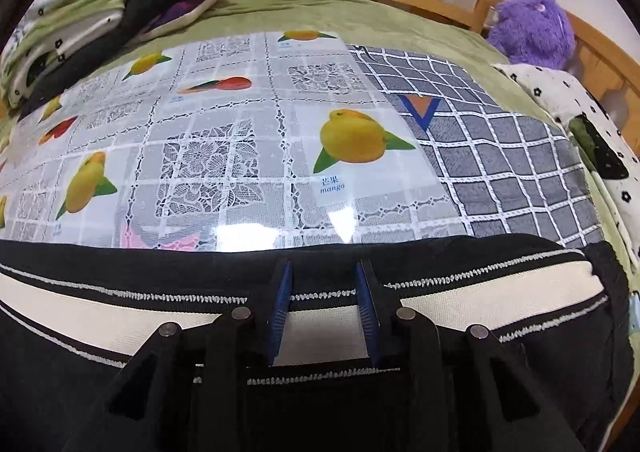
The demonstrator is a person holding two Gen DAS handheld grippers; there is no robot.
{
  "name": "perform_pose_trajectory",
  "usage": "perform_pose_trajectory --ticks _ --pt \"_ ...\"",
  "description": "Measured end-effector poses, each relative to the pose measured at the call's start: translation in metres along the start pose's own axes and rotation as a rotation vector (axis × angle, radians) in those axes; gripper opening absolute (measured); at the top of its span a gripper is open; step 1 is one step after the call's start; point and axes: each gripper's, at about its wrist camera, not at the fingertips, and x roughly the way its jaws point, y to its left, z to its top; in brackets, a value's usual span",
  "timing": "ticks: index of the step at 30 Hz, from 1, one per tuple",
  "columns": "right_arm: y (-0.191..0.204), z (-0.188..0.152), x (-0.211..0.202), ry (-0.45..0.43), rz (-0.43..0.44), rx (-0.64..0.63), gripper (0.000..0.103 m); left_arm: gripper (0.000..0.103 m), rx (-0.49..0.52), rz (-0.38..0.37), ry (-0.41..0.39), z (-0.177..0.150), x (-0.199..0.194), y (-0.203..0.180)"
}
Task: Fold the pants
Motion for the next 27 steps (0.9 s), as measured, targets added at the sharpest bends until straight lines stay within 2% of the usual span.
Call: perform_pose_trajectory --ticks 2,3,5,9,12,14,18,22,24,27 --pt "-0.008 -0.003 -0.014 -0.008 0.05 0.108 0.033 0.06 -0.02 -0.045 -0.009 -0.012 -0.019 0.004" --pt "-0.009 -0.007 -0.027 -0.017 0.097 0.174 0.038 0.06 -0.031 -0.065 -0.017 -0.018 -0.029 0.007" --pt "-0.003 -0.013 -0.048 -0.036 0.142 0.218 0.044 0.06 -0.044 -0.118 -0.035 -0.037 -0.054 0.013" --pt "0.023 -0.021 -0.094 -0.063 0.168 0.187 0.044 0.06 -0.099 -0.194 -0.066 -0.083 -0.099 0.033" --pt "0.041 -0.029 -0.125 -0.087 0.141 0.154 0.044 0.06 -0.151 -0.188 -0.048 -0.114 -0.109 0.052" --pt "0.049 -0.034 -0.145 -0.087 0.183 0.138 0.044 0.059 -0.217 -0.213 -0.04 -0.136 -0.108 0.07" --pt "0.07 -0.042 -0.175 -0.094 0.222 0.086 0.044 0.054 -0.334 -0.285 -0.016 -0.153 -0.092 0.093" --pt "0.091 -0.045 -0.194 -0.104 0.247 0.051 0.044 0.053 -0.388 -0.331 -0.055 -0.146 -0.074 0.098" --pt "0.1 -0.045 -0.196 -0.088 0.26 0.038 0.044 0.045 -0.431 -0.345 -0.048 -0.14 -0.058 0.102" --pt "0.115 -0.045 -0.191 -0.051 0.261 0.016 0.044 0.043 -0.486 -0.353 -0.068 -0.135 -0.046 0.11"
